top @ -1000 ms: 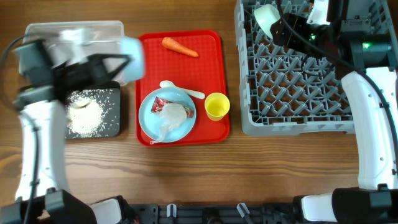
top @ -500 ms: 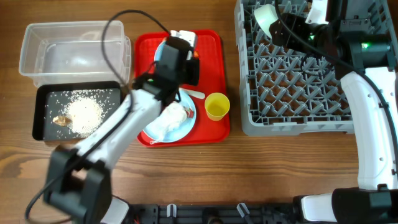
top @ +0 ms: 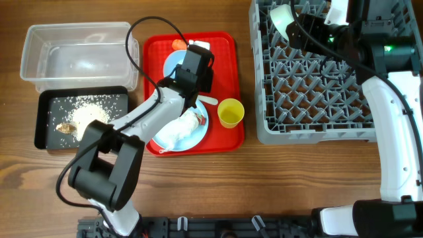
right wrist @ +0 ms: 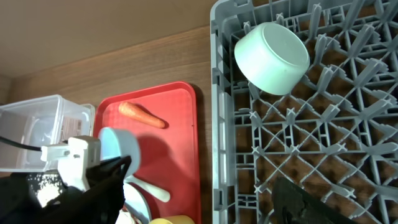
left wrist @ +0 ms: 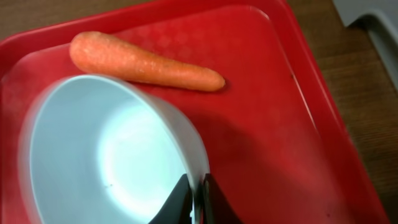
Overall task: Sort waste into correct bins and load items into the dishwasher rack
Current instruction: 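Reach the right gripper to the blue bowl and grasp its rim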
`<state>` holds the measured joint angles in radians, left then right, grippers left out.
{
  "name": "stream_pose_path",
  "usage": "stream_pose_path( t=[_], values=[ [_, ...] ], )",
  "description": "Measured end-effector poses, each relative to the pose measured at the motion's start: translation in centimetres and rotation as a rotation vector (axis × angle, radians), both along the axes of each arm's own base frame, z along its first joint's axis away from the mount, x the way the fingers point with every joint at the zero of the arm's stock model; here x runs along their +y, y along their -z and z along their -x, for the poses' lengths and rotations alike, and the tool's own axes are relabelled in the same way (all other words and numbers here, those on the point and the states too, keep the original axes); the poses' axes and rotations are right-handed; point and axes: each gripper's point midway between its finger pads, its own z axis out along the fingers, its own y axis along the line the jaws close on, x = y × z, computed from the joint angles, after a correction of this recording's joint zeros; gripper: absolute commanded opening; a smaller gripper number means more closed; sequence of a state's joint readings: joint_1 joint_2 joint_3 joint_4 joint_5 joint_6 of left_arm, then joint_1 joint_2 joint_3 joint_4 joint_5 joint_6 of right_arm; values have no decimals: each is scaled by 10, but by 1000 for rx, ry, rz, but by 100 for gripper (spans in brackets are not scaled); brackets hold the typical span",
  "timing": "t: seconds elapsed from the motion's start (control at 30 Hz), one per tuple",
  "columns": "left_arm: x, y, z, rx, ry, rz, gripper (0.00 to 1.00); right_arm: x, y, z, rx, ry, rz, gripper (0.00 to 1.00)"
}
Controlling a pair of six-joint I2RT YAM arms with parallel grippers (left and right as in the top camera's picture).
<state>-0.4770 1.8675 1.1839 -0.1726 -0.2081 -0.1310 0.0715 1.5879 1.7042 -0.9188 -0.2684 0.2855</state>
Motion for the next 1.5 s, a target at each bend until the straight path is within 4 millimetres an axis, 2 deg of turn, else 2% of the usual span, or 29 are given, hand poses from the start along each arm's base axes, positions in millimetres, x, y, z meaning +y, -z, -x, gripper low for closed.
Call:
stream_pose_path(
  t=[0.1, 0.3, 0.37, 0.43, 0.47, 0.5, 0.57, 0.6, 0.63, 0.7, 0.77, 0.83, 0.93, 0.97, 1.1, 1.2, 1.37, 1.43, 1.5],
  values=[
    [0, 7, 1, 14, 11, -14, 44, 2, -2, -1, -10, -5, -1, 78],
    [3, 11, 5, 39, 12, -25, 59, 16, -14, -10, -74, -23, -20, 75],
    [8, 5, 8, 47, -4, -17, 64, 25, -23, -16, -114, -29, -39, 74],
    [21, -21, 6, 14, -50, 22, 68, 40, -33, -23, -165, -44, -65, 72],
    [30, -41, 4, -17, -84, 55, 69, 48, -36, -25, -182, -54, -77, 72],
    [43, -63, 5, -46, -129, 91, 72, 54, -38, -27, -191, -60, -86, 72],
    [72, -103, 12, -93, -227, 160, 74, 84, -36, -35, -210, -88, -120, 72],
    [93, -127, 18, -123, -296, 205, 75, 99, -33, -42, -221, -100, -137, 72],
    [116, -147, 27, -150, -359, 239, 76, 117, -24, -47, -213, -115, -153, 72],
    [152, -174, 40, -192, -458, 283, 78, 147, -2, -56, -183, -137, -176, 72],
    [188, -186, 56, -198, -556, 314, 80, 181, 35, -65, -130, -160, -191, 72],
    [212, -185, 67, -180, -627, 321, 80, 209, 72, -69, -72, -171, -203, 72],
    [236, -168, 78, -105, -706, 332, 80, 242, 134, -67, 34, -165, -204, 72],
    [242, -161, 81, -79, -727, 336, 80, 250, 156, -64, 76, -153, -196, 72],
    [252, -149, 85, -30, -763, 344, 80, 260, 214, -55, 180, -105, -152, 72],
    [250, -146, 85, -17, -758, 353, 81, 251, 228, -55, 204, -54, -114, 68],
    [249, -146, 85, -14, -755, 357, 79, 239, 231, -61, 190, 1, -81, 62],
    [249, -145, 85, -11, -755, 356, 79, 239, 231, -61, 192, 11, -84, 60],
    [249, -145, 86, -7, -756, 355, 79, 241, 234, -61, 196, 14, -88, 54]
  ],
)
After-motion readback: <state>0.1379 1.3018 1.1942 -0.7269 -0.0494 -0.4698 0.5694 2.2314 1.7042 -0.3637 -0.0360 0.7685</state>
